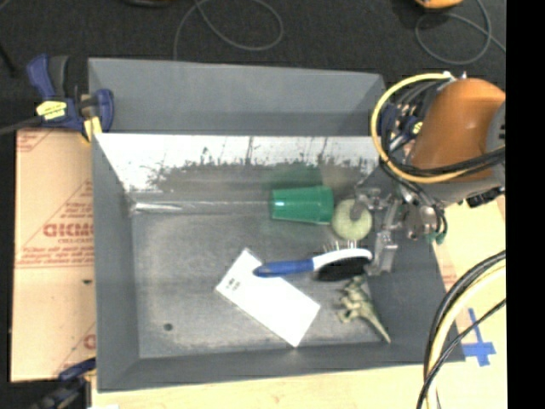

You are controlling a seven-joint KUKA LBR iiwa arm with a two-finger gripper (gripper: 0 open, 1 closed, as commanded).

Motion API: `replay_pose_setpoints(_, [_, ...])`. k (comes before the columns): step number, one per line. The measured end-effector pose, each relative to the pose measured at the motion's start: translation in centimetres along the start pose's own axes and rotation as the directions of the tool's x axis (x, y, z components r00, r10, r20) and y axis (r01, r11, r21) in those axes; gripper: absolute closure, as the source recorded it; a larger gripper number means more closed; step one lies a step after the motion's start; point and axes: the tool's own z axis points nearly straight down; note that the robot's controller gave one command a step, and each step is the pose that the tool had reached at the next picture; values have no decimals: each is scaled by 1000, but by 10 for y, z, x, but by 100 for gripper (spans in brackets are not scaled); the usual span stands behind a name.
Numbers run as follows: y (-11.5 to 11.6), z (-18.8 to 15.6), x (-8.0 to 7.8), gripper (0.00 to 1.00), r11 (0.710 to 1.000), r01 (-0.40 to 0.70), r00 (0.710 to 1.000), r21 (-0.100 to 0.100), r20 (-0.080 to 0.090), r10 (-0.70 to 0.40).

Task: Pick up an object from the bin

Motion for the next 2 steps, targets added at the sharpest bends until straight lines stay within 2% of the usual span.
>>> replay_pose_setpoints(1, [1, -5, -2, 0, 1000, 4, 1000, 1, 8, -4])
replay_pose_setpoints(2, [7, 51, -14, 0, 996, 93, 996, 3, 11, -93])
